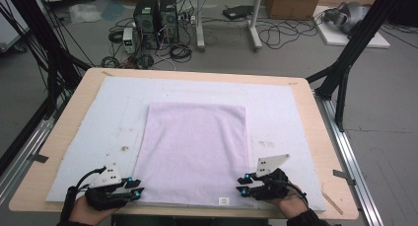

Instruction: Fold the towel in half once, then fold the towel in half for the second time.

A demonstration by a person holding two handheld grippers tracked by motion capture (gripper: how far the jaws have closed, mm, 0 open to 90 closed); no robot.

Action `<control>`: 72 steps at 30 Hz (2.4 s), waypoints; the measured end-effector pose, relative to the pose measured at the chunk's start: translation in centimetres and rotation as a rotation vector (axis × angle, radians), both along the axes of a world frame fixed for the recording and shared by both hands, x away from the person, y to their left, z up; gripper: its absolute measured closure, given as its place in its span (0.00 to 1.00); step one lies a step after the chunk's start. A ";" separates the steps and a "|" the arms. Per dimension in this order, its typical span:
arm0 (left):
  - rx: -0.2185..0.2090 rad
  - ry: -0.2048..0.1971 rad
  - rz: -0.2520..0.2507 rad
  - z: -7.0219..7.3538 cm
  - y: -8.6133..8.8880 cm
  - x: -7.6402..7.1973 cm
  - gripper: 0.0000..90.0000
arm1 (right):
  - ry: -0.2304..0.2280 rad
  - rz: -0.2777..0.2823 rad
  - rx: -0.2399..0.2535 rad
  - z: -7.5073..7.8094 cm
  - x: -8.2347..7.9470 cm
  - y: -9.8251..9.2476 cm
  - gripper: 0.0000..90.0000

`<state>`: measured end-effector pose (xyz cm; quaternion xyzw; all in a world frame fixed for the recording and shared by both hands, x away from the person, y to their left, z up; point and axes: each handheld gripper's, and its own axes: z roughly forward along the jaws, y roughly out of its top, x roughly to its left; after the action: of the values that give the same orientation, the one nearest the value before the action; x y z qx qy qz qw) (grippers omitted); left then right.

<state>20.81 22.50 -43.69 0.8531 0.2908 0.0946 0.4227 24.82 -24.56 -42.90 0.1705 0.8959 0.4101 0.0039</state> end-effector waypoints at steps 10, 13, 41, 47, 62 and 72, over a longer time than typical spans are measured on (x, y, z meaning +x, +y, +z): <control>-0.051 -0.066 0.084 0.7 -0.1 2.4 0.62 | -0.026 -0.130 0.056 0.1 2.7 -0.8 0.54; -0.043 -0.077 0.093 0.8 -0.3 3.3 0.61 | -0.021 -0.165 0.047 0.1 3.6 -0.9 0.50; -0.071 -0.106 0.152 1.6 -1.0 6.9 0.47 | -0.064 -0.237 0.096 1.2 6.7 -0.5 0.33; -0.067 -0.117 0.128 2.2 -1.0 6.9 0.47 | -0.056 -0.230 0.090 1.2 6.7 -0.2 0.31; -0.053 -0.131 0.090 5.5 -0.7 10.0 0.47 | -0.035 -0.223 0.078 2.4 9.1 -0.2 0.29; -0.046 -0.131 0.119 7.4 -0.3 12.7 0.47 | -0.063 -0.242 0.060 4.7 12.1 0.1 0.26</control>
<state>33.52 22.17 -36.32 0.8163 0.3151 0.1685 0.4539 36.89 -24.50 -38.16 0.2646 0.8555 0.4385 0.0767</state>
